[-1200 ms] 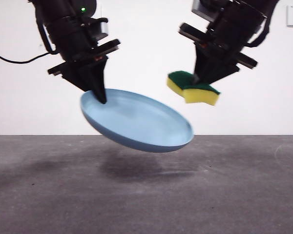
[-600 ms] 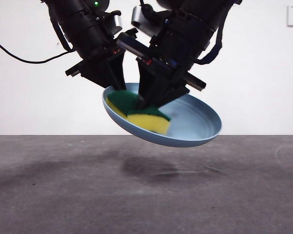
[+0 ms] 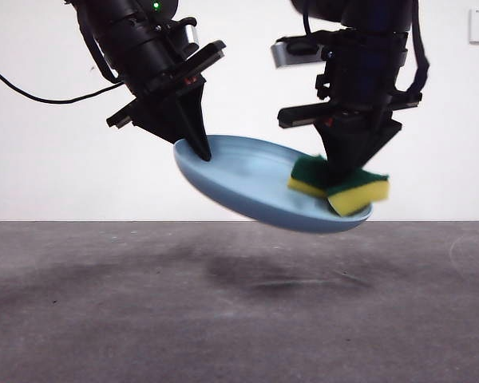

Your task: Pick up the plate,pick up the cloth,clean the plate with the cloth

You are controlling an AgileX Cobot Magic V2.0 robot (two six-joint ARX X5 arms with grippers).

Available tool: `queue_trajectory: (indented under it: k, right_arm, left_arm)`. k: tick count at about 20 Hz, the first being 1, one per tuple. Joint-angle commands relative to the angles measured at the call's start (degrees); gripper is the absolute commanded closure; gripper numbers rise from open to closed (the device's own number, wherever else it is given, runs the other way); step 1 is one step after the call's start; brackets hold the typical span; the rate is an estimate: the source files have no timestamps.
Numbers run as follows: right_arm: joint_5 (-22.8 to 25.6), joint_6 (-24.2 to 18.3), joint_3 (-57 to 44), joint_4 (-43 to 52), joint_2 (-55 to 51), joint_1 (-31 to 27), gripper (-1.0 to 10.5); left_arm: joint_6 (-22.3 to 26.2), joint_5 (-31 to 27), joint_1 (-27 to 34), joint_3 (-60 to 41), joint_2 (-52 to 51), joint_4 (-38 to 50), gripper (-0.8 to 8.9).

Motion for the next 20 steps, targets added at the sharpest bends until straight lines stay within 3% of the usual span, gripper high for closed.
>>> queue_trajectory:
  k: [1, 8, 11, 14, 17, 20]
  right_arm:
    - [-5.27, -0.63, -0.46, 6.60, 0.50, -1.46, 9.6]
    - [-31.87, 2.47, -0.46, 12.44, 0.96, -0.81, 9.6]
    - [-35.58, 2.36, -0.46, 5.53, 0.94, 0.59, 9.6]
    - [-29.92, -0.37, -0.46, -7.15, 0.94, 0.87, 9.6]
    - [-11.74, -0.63, -0.46, -13.35, 0.48, 0.42, 9.6]
    - [4.26, -0.68, -0.46, -8.28, -0.44, -0.57, 9.6]
  left_arm:
    - [-0.15, 4.28, -0.37, 0.11, 0.15, 0.46, 8.22]
    - [-2.19, 4.31, -0.68, 0.11, 0.15, 4.35, 8.22]
    - [-3.61, 4.22, -0.66, 0.11, 0.15, 5.90, 8.22]
    - [-3.61, 4.17, -0.66, 0.11, 0.15, 5.86, 8.22]
    - [-3.58, 4.20, -0.66, 0.11, 0.15, 5.35, 8.22]
    - [-3.34, 4.28, -0.85, 0.11, 0.15, 3.04, 8.22]
